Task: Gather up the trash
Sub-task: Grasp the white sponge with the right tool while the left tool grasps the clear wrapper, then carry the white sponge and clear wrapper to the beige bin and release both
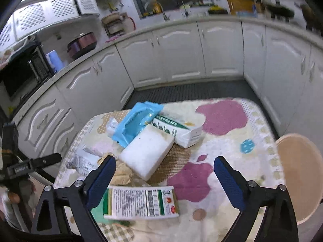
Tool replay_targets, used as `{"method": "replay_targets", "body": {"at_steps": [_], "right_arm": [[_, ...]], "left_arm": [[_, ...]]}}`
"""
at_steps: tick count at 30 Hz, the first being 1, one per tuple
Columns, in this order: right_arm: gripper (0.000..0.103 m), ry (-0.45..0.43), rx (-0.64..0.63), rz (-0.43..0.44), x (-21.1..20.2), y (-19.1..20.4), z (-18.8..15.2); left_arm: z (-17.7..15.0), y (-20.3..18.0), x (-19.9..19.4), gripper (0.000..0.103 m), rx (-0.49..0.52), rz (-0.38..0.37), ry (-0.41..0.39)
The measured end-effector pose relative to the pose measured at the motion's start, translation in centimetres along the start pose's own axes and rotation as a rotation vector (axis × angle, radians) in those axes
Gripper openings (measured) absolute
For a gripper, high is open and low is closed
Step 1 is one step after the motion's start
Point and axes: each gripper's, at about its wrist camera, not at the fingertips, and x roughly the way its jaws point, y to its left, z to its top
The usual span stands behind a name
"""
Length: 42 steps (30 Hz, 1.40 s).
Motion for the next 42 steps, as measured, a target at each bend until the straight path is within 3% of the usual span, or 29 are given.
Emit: {"method": "replay_targets", "body": {"at_steps": [5,10,12,14,15,18,21,25,37,38,39,40,42], "right_arm": [[0.093,0.089,0.086,0.096,4.1,0.1,1.0],[0.093,0.154,0.152,0.133,7.5,0.5,1.9],[0.092,0.183,0.169,0.158,8.6,0.8,2.0],[0.069,0.211,0.164,0.164,9.5,1.2,1.9],[0.064,0.221,0.162,0.159,9.7,1.3,1.8],[0.061,0.214,0.166,0.168,9.9,1.2,1.6],[0.060,0.174,0.164,0.187,8.4,1.0,1.7],[0.059,0.114,0.122,0.192,5.8,1.0,2.3],[0.059,0.014,0.091,0.216,0.4,1.2,2.9],[0.059,0.015,0.090,0.217,0.4,1.3,2.8],[0.059,0.016,0.089,0.217,0.3,1.3,2.6],[0.059,0.019,0.090,0.218,0.3,1.3,2.5],[0.059,0.027,0.090,0.218,0.4,1.2,2.3]], "left_arm": [[0.8,-0.4,2.4,0.101,0.013,0.013,0.036],[1.6,-0.6,4.7,0.097,0.043,0.039,0.089],[1.9,-0.4,5.1,0.086,0.041,0.045,0.100],[2.0,-0.3,5.4,0.080,0.032,0.024,0.115],[2.0,-0.3,5.6,0.071,0.032,0.019,0.119],[1.9,-0.7,5.4,0.056,0.068,0.031,0.114],[1.9,-0.7,4.9,0.023,0.093,0.040,0.100],[2.1,-0.3,3.8,0.015,0.103,0.046,0.087],[2.3,0.4,-0.3,0.015,0.062,-0.001,0.008],[2.3,0.7,-0.2,0.018,0.050,-0.018,0.021],[2.2,1.3,0.1,0.034,0.030,-0.041,0.043],[2.1,1.6,0.3,0.057,0.011,-0.057,0.053],[1.8,2.6,0.9,0.070,-0.046,-0.105,0.061]]}}
